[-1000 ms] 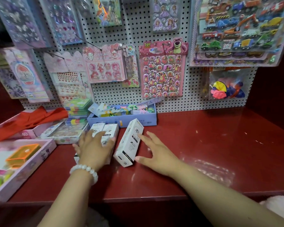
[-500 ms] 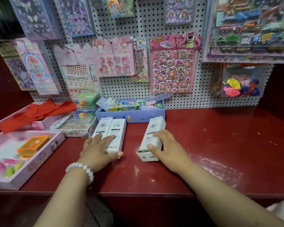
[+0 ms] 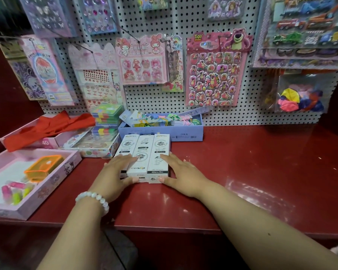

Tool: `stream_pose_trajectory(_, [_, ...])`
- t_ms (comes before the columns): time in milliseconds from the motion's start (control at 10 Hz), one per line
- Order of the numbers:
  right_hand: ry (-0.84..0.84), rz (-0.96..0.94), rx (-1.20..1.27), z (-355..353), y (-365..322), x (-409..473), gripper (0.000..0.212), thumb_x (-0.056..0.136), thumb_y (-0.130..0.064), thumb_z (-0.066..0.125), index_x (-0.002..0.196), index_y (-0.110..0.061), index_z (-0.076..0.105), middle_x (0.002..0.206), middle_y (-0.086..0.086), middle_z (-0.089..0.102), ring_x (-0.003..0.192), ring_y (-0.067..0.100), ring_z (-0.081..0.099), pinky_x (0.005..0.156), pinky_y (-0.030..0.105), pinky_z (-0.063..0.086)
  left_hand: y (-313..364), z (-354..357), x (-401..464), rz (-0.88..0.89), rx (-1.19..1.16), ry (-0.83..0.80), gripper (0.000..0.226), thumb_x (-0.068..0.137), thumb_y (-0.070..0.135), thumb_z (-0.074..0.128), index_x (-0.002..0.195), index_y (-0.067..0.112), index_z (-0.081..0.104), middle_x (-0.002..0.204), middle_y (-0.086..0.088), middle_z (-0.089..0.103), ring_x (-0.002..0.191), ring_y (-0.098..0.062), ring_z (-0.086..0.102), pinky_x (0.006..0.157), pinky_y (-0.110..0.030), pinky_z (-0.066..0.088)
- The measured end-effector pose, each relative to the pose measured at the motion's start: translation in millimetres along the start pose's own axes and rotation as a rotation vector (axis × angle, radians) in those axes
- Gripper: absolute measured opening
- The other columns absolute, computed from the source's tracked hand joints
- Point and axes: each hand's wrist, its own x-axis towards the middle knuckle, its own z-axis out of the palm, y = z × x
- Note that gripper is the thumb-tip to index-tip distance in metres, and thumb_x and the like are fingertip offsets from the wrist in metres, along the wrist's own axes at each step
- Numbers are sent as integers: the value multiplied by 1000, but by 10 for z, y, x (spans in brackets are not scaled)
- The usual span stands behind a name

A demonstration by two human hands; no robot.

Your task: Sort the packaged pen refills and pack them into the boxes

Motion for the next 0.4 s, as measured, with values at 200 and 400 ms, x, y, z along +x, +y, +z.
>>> stream_pose_trajectory(200, [20,3,-42,16,-11,-36,77,89,-58,46,148,-40,0,160,-1,2,147,14,9,120,35,3,266,38,-62,-153,98,21,57,80,65,53,133,47,43,149,16,31,144,-12,8,112,-53,-10])
stream_pose_trajectory(400, [111,34,189,-52,-56,-108,77,90,-53,49,150,-33,6,159,-3,12,146,10,13,118,30,12,635,299,-80,-364,227,64,73,81,76,18,144,40,23,158,-3,11,145,-26,-7,110,-63,-6])
